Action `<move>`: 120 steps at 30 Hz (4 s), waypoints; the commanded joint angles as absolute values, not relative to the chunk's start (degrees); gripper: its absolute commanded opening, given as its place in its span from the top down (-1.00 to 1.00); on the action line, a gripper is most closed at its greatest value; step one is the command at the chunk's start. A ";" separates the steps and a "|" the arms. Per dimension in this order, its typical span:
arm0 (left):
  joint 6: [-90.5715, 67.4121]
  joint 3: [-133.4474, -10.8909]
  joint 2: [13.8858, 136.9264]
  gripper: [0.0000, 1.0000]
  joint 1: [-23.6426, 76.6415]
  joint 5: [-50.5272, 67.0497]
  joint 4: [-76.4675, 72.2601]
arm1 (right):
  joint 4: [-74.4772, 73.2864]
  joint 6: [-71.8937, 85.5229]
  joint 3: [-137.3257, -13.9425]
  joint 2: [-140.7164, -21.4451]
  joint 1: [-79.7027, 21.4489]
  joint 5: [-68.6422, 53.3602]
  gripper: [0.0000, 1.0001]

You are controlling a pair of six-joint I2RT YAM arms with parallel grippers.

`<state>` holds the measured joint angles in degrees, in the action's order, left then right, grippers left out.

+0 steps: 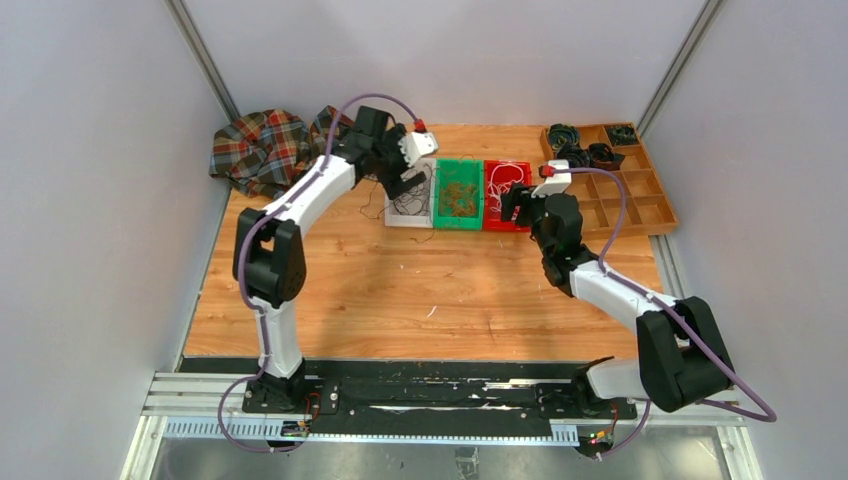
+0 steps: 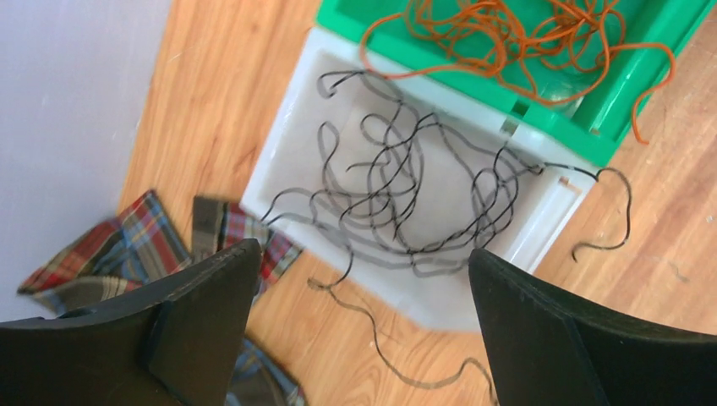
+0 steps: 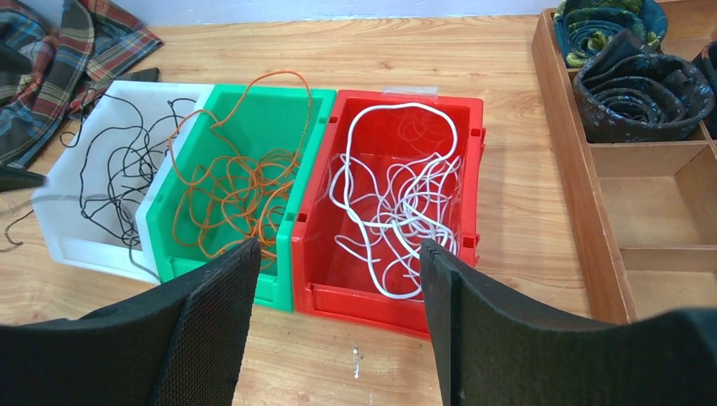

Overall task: Untangle the cables
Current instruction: Place the cable in the bin.

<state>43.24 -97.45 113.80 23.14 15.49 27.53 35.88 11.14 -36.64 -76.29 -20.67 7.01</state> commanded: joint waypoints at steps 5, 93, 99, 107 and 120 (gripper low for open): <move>37.74 -96.05 109.56 -0.96 12.63 28.44 31.30 | 35.82 11.67 -38.23 -74.64 -19.86 5.63 -0.36; 24.03 -99.45 118.67 0.99 31.93 -6.65 18.51 | 31.62 12.27 -30.50 -61.69 -17.75 6.50 -0.31; 16.70 -91.06 114.73 0.99 27.81 -3.03 9.37 | 32.41 13.52 -30.32 -62.48 -17.75 6.74 -0.31; 18.79 -86.71 115.52 0.99 27.57 -8.25 2.75 | 33.31 13.75 -30.47 -63.04 -17.78 5.85 -0.31; 23.57 -92.29 118.83 0.12 29.27 -9.27 7.15 | 33.55 13.79 -31.07 -63.45 -17.75 5.11 -0.30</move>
